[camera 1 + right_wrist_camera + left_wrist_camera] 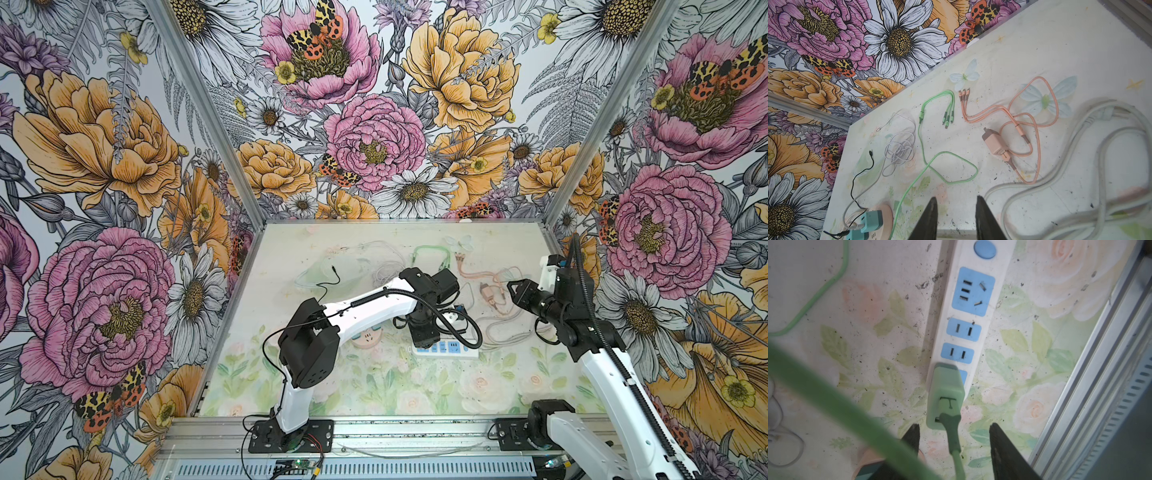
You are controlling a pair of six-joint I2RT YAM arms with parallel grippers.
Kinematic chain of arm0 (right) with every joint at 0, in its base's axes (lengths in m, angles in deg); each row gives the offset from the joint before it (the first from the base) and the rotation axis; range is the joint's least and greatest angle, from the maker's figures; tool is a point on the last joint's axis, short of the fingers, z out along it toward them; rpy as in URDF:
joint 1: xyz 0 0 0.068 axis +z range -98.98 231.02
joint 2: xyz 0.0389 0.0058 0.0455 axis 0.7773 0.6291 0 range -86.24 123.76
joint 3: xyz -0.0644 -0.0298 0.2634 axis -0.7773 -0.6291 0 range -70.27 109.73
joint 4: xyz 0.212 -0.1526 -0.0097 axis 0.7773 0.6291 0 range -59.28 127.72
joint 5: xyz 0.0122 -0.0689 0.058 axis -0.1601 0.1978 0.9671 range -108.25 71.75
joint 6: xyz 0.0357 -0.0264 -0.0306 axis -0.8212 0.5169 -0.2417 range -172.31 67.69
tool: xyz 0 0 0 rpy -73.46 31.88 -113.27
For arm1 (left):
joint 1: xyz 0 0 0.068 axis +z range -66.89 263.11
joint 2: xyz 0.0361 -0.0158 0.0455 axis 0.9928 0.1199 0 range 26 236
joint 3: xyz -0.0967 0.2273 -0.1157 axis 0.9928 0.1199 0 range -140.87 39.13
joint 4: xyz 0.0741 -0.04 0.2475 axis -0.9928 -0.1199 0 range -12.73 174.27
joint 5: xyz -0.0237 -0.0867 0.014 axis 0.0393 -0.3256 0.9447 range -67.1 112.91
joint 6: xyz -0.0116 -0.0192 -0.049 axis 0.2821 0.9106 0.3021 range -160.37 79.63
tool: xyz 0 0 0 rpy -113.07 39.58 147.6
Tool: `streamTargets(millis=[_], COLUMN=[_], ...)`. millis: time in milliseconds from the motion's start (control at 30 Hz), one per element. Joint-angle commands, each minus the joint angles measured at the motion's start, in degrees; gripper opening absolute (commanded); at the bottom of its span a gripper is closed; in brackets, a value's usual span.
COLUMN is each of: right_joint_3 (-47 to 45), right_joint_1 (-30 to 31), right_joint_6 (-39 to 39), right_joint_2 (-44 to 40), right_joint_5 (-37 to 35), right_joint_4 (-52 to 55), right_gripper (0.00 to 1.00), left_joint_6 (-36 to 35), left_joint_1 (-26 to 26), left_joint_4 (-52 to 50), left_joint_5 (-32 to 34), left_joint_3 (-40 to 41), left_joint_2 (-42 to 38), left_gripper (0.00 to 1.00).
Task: Insert plugs into power strip
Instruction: Insert the plug into the socket, then pick up the plug from the middle-right of the table.
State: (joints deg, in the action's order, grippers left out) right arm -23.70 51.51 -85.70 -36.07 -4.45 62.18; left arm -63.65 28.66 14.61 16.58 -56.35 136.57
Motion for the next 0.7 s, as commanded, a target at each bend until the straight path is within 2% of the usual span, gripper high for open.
streamTargets(millis=[0,100,200,300,400,500,567,667], right_joint_3=[2.1,2.2,2.1,2.1,2.5,2.7,2.7,2.7], right_joint_1=[-0.3,-0.3,-0.6,-0.9,-1.4,-2.1,-2.5,-3.3], right_joint_6=[0.2,1.4,1.7,1.2,1.3,1.8,2.3,3.0], right_joint_2=[0.9,1.9,3.4,5.3,6.9,7.5,7.7,8.9], right_joint_5=[0.7,-0.8,-2.3,-3.6,-4.1,-4.2,-4.6,-6.6], right_joint_4=[0.0,0.1,0.1,0.0,0.0,0.0,0.0,0.0], right_gripper=[0.33,0.33,0.33,0.32,0.32,0.32,0.32,0.33], left_joint_6=[5.0,8.9,13.9,17.8,23.5,29.4,33.2,32.6], left_joint_1=[2.5,3.3,1.7,0.6,3.0,6.1,8.5,8.5], left_joint_4=[2.9,8.3,10.3,13.1,16.0,15.5,15.3,15.5], left_joint_5=[-6.7,-9.2,-5.5,-3.7,-5.5,1.2,0.8,2.3], left_joint_3=[1.2,0.0,-7.1,-14.2,-19.6,-24.0,-25.5,-28.6], left_joint_2=[-2.0,-4.2,-3.8,-1.8,2.1,7.3,10.9,15.8], left_gripper=[0.56,0.50,0.40,0.43,0.44,0.42,0.38,0.35])
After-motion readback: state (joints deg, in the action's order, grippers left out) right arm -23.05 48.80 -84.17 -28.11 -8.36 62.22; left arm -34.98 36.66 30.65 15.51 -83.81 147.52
